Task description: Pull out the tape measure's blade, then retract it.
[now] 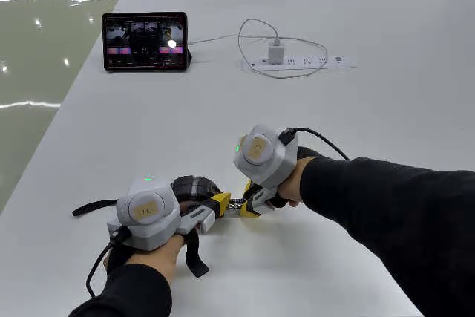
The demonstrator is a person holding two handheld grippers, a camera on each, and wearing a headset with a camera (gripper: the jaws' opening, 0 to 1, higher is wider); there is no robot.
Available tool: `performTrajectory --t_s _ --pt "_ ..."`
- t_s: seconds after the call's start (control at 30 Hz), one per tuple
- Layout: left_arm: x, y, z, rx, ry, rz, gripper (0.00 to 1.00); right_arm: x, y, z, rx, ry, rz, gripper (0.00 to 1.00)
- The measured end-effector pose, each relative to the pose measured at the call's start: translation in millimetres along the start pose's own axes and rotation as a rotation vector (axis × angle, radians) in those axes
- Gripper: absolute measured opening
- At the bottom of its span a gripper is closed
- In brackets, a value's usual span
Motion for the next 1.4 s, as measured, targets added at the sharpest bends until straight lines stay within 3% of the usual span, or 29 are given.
performTrajectory --t_s 0.9,1.4 --pt "-0.1 -0.1 -0.6 0.004 -0.002 0.0 0.61 -11.8 4.0 -20.0 0.015 -0.054 -0.01 0.11" --pt "0.1 0.5 -0.2 -0.006 -0.004 -0.002 0.62 -12.1 4.2 -21.3 0.009 -0.069 -0.003 0.12"
Point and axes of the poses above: the centre of the closed fingertips' face, and the gripper's own axes: x roughly backward along the fingers, y roughly to its left, z roughly out of its underside, the point moved 1 cm from there along x, roughly backward along the fingers, and after that the axes turned 2 degrees about -x, right-handed, at the moved point
